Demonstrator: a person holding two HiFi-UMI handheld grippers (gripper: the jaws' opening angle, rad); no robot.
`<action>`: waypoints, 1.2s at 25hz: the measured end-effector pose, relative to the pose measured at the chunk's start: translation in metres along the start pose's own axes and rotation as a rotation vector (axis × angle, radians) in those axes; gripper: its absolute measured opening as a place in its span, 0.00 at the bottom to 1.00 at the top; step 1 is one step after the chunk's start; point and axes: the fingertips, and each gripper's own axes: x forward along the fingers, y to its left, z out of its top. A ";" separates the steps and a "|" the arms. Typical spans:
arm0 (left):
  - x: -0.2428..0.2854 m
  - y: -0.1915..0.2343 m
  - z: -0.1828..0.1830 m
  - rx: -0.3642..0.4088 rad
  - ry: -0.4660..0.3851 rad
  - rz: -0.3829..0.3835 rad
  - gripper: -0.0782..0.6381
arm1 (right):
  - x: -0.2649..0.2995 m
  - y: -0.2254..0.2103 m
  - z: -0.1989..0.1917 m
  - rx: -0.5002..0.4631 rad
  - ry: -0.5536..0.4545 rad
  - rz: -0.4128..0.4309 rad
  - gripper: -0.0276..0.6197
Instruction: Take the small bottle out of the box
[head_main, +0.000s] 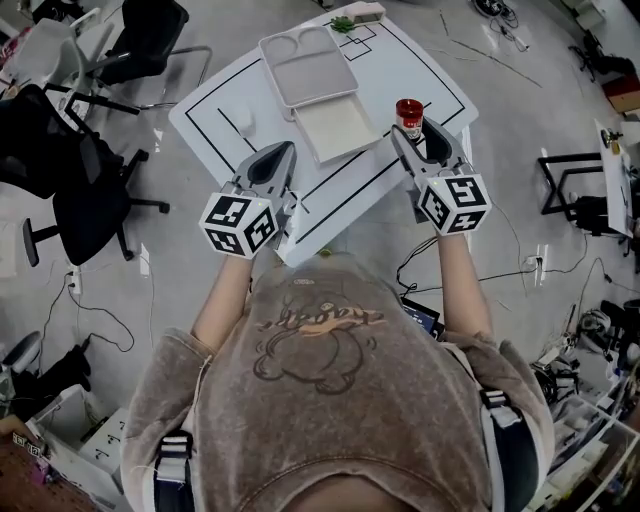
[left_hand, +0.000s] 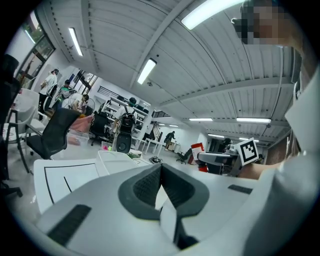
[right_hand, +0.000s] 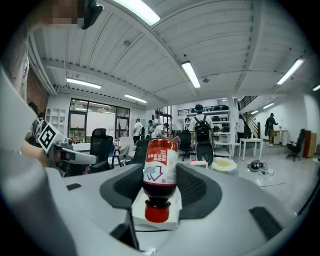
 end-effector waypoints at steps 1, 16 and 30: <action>0.001 -0.002 -0.001 -0.002 0.001 -0.005 0.12 | -0.004 -0.002 -0.001 0.013 -0.011 -0.003 0.37; 0.002 -0.004 -0.002 -0.007 -0.001 0.008 0.12 | -0.041 0.011 -0.057 0.272 -0.052 -0.040 0.37; -0.002 -0.008 -0.011 -0.017 0.004 0.015 0.12 | -0.036 0.018 -0.096 0.338 -0.019 -0.006 0.37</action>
